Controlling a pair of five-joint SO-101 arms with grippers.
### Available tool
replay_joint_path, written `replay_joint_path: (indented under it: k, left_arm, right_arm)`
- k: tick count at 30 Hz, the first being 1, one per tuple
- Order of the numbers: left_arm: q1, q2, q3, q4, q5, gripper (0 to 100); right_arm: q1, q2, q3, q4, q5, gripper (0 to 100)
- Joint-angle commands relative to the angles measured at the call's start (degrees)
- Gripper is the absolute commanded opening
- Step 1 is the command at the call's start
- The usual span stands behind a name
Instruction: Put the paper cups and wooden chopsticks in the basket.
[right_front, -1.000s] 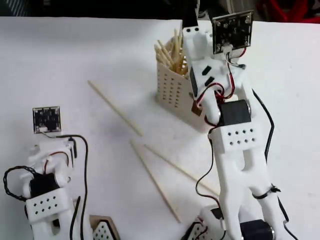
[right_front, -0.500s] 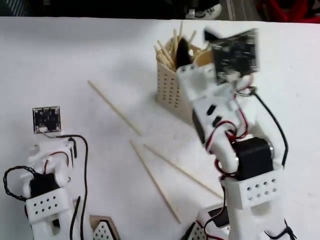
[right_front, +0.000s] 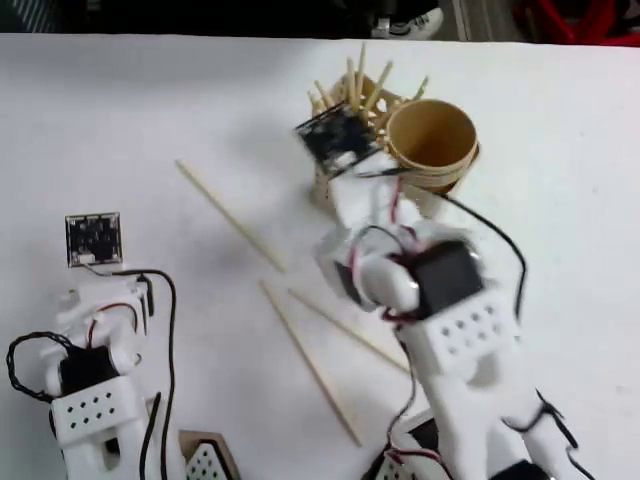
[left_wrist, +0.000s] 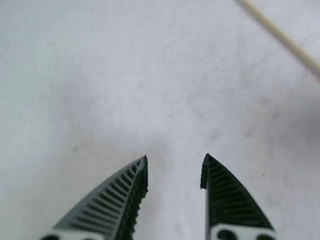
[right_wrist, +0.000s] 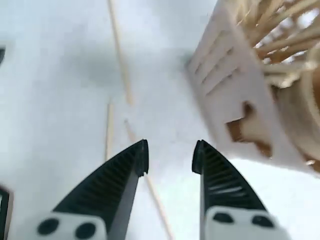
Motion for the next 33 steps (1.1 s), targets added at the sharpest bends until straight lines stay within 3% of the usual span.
replay_joint_path:
  k: [1,7,14,18,26,33]
  left_arm:
    - [-0.48,-1.10,-0.35,-1.32,-0.53,18]
    - [-0.48,-1.10,-0.35,-1.32,-0.53,18]
    - [-0.48,-1.10,-0.35,-1.32,-0.53,18]
    - [-0.48,-1.10,-0.35,-1.32,-0.53,18]
    - [-0.48,-1.10,-0.35,-1.32,-0.53,18]
    - [-0.48,-1.10,-0.35,-1.32,-0.53,18]
  right_arm:
    - [-4.62,4.53,5.54,-0.40,0.35,14.9]
    - [-11.38,10.86,13.36,-6.81,0.00,16.1]
    - [-16.04,24.75,15.21,-12.35,-0.18,38.4]
    - [-18.07,32.40,15.21,-16.31,-0.18,45.2]
    - [-16.92,41.71,15.30,-21.41,0.26,41.9]
    - [-16.92,46.81,15.30,-21.41,0.26,20.7]
